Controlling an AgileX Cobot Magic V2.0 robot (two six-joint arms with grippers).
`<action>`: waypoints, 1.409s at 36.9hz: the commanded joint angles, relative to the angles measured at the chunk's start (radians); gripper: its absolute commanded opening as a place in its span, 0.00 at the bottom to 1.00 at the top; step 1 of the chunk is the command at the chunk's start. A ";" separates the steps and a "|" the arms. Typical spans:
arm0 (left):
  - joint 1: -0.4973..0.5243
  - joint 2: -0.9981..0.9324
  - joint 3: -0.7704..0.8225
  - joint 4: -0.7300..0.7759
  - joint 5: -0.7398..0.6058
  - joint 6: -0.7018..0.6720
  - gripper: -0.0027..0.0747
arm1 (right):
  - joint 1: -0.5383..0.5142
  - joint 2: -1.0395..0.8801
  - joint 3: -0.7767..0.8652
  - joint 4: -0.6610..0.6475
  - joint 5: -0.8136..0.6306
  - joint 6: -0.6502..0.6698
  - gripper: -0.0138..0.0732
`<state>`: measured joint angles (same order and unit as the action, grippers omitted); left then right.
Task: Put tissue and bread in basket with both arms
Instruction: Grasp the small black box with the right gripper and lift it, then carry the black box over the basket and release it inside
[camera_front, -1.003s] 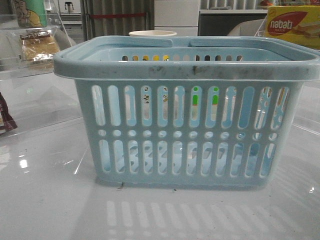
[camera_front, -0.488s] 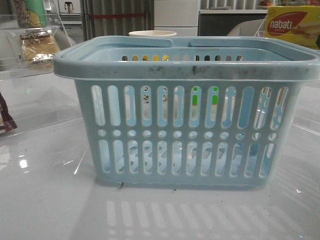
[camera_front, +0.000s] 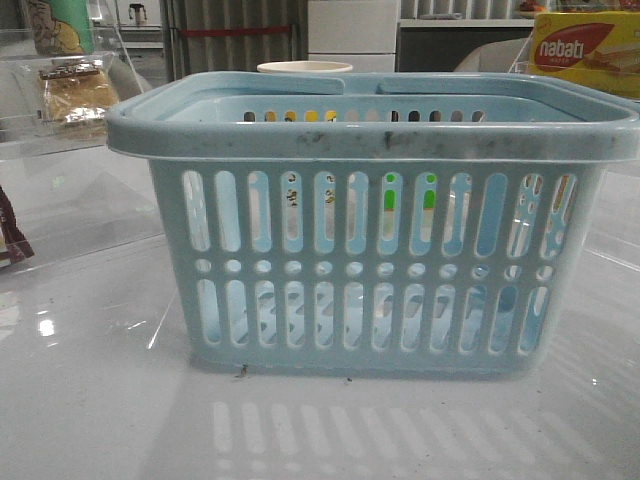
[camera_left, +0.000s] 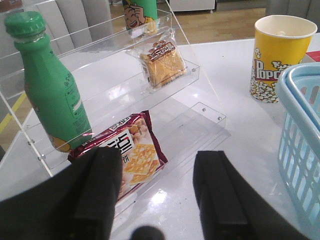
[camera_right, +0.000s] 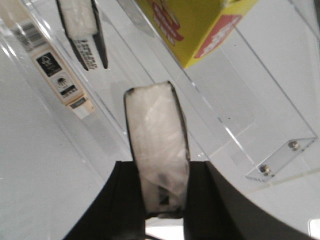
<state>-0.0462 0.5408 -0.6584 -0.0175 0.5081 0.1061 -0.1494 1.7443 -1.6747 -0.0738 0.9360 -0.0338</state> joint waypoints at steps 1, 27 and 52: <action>0.001 0.010 -0.031 -0.009 -0.078 -0.004 0.55 | 0.026 -0.096 -0.077 0.040 0.030 0.000 0.38; 0.001 0.010 -0.031 -0.009 -0.078 -0.004 0.55 | 0.404 -0.241 0.124 0.330 0.093 -0.168 0.38; 0.001 0.010 -0.031 -0.009 -0.078 -0.004 0.55 | 0.445 -0.143 0.275 0.441 -0.006 -0.252 0.67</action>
<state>-0.0462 0.5408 -0.6584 -0.0175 0.5081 0.1061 0.2963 1.6428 -1.3753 0.3274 0.9761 -0.2600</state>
